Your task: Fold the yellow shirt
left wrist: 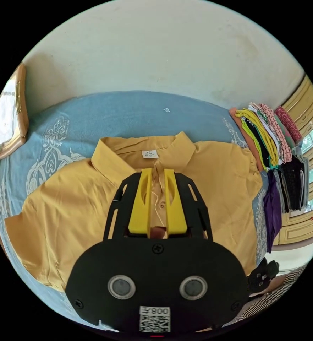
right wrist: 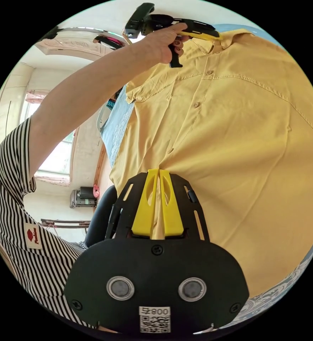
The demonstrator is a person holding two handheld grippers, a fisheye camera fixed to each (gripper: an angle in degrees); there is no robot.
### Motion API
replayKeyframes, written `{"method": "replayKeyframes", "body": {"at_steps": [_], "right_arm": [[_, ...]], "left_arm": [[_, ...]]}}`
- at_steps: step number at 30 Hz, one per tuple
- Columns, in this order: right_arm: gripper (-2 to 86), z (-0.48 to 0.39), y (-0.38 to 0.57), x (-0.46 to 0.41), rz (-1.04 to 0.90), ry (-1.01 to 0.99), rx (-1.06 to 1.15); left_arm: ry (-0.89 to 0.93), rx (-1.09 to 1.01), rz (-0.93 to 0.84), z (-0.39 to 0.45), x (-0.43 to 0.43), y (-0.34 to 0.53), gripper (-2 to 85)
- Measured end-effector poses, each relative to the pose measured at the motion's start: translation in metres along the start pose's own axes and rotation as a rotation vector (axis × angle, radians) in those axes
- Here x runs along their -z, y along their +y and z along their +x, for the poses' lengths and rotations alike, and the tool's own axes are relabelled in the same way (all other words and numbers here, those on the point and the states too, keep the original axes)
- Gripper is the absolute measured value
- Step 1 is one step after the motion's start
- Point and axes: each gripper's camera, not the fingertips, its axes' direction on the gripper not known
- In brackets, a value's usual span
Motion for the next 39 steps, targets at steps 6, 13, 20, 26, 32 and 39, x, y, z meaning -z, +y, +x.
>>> {"method": "replayKeyframes", "body": {"at_steps": [6,13,20,26,32,39], "right_arm": [[1.9,-0.008,0.001,0.005,-0.015,0.001,-0.022],[5.0,-0.039,0.042,0.059,0.017,0.127,-0.002],[6.1,-0.057,0.101,0.078,-0.09,0.303,-0.042],[6.0,-0.072,0.138,0.082,-0.096,0.322,-0.088],[6.2,-0.083,0.161,0.102,-0.038,0.392,-0.121],[6.7,-0.089,0.196,0.12,-0.002,0.498,-0.19]], "left_arm": [[0.107,0.015,0.03,-0.007,0.042,0.091,6.9],[0.344,0.058,-0.089,0.019,0.074,0.294,6.9],[0.576,0.288,-0.222,0.052,0.056,0.449,7.2],[0.602,0.284,-0.269,0.089,0.036,0.496,6.7],[0.562,0.271,-0.289,0.095,0.042,0.541,6.0],[0.513,0.219,-0.296,0.104,0.061,0.59,6.1]]}}
